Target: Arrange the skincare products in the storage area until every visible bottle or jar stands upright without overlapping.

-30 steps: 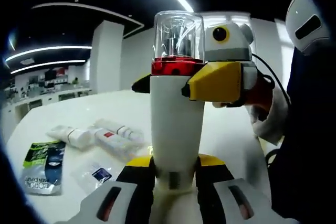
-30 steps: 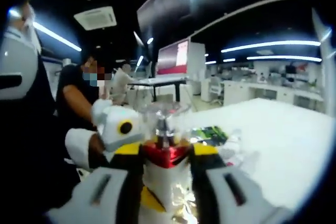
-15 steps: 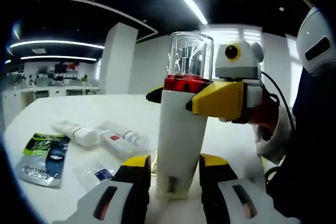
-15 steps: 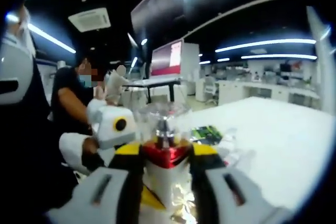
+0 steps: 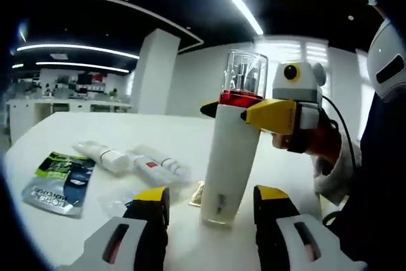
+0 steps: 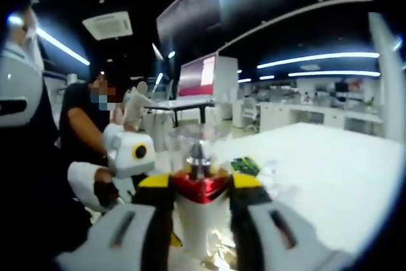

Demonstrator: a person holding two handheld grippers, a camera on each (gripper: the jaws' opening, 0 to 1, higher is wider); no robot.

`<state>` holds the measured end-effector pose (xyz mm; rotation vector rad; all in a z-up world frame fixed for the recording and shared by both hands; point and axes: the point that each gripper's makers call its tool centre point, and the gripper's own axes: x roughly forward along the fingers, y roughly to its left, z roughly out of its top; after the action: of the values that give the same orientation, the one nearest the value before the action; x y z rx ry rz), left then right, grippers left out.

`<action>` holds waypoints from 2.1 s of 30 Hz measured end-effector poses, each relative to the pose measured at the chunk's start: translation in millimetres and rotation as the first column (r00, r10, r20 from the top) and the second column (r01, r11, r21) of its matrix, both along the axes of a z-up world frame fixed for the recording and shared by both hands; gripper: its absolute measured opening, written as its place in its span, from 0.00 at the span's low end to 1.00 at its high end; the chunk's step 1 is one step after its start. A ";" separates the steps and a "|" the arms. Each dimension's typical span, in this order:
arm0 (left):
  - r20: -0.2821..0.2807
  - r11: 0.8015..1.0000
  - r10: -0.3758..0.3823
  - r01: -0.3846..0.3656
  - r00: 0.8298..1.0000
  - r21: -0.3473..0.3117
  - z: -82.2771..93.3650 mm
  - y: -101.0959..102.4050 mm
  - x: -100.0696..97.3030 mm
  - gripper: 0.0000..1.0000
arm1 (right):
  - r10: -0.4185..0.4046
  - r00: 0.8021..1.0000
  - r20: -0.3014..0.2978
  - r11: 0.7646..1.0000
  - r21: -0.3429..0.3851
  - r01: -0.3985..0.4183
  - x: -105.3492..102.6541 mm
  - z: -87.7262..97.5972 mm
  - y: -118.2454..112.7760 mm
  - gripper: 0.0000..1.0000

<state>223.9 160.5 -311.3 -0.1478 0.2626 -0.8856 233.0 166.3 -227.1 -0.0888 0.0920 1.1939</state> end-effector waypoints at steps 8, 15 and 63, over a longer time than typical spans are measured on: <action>0.049 0.999 0.031 -0.033 0.998 0.028 5.6 4.8 0.6 0.87 | -0.024 0.999 0.038 1.000 -0.016 0.024 8.3 5.8 -15.1 0.33; 0.049 0.998 0.056 -0.057 0.997 0.011 9.6 10.6 2.8 0.94 | -0.075 0.995 0.065 0.997 -0.025 0.077 23.6 11.3 -31.5 0.33; 0.087 0.979 0.161 -0.170 0.983 0.108 9.5 46.4 7.6 1.00 | -0.352 0.935 0.045 0.934 -0.045 0.354 92.4 -6.3 -149.2 0.33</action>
<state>231.5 206.9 -301.9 -0.0270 0.2247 -0.7068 325.4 17.0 -233.3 -0.1341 0.1023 0.8292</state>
